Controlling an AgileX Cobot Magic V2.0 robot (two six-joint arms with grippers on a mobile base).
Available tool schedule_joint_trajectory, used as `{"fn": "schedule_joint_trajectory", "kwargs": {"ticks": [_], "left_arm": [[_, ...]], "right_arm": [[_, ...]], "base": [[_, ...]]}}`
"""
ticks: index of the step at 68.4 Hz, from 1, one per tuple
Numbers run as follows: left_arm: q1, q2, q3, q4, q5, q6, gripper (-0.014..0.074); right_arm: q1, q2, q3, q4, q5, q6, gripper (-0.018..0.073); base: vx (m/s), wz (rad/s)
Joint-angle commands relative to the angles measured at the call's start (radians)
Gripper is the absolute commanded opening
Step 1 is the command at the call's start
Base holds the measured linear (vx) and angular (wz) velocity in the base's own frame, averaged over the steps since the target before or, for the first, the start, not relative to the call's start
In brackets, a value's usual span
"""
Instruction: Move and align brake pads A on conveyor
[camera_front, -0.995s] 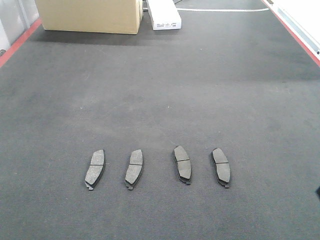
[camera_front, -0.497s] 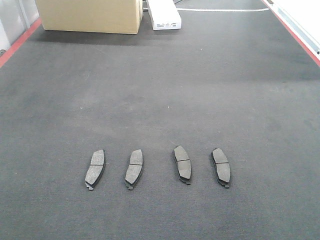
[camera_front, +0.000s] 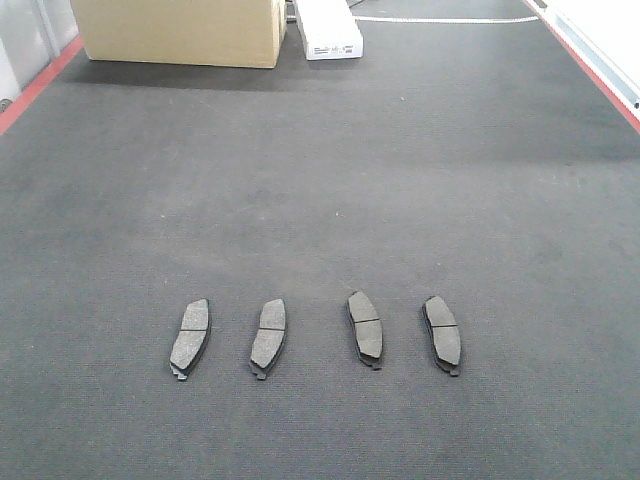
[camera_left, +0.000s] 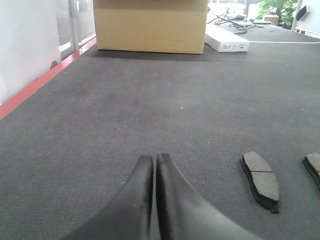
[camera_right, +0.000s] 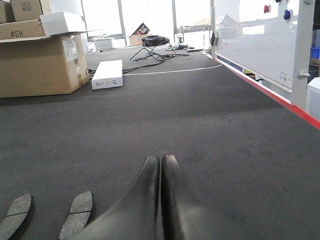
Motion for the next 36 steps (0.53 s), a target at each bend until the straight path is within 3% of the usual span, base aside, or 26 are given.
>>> {"fn": "schedule_joint_trajectory", "kwargs": {"ticks": [1,36], "left_arm": [[0.003,-0.013,-0.009,-0.003,-0.077,0.0,-0.0006],[0.003,-0.013,-0.009,-0.003,-0.077,0.0,-0.0006]], "right_arm": [[-0.006,0.01,0.021,-0.011,-0.074,0.0,-0.0008],[-0.006,0.01,0.021,-0.011,-0.074,0.0,-0.0008]], "base": [[0.0,0.0],[0.0,0.0]]}}
